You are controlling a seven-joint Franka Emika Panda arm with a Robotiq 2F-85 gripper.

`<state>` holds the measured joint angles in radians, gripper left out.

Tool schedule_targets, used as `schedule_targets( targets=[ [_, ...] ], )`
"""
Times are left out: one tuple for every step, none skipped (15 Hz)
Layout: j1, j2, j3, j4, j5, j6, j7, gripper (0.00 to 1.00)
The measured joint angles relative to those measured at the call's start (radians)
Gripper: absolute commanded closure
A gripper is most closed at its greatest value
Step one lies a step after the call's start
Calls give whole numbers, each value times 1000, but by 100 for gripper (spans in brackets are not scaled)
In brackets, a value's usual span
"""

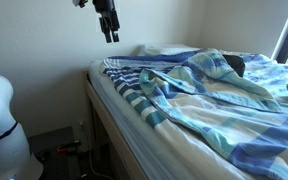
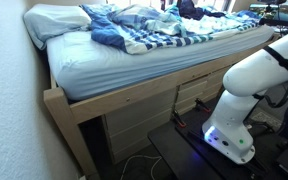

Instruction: Spread out the corner of the duvet

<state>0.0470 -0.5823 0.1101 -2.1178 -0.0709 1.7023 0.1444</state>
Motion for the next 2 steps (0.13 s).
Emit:
schedule_targets(
  targets=[
    [0, -11, 0, -12, 0, 0, 3, 0],
    [0, -21, 0, -21, 0, 0, 3, 0]
  ],
)
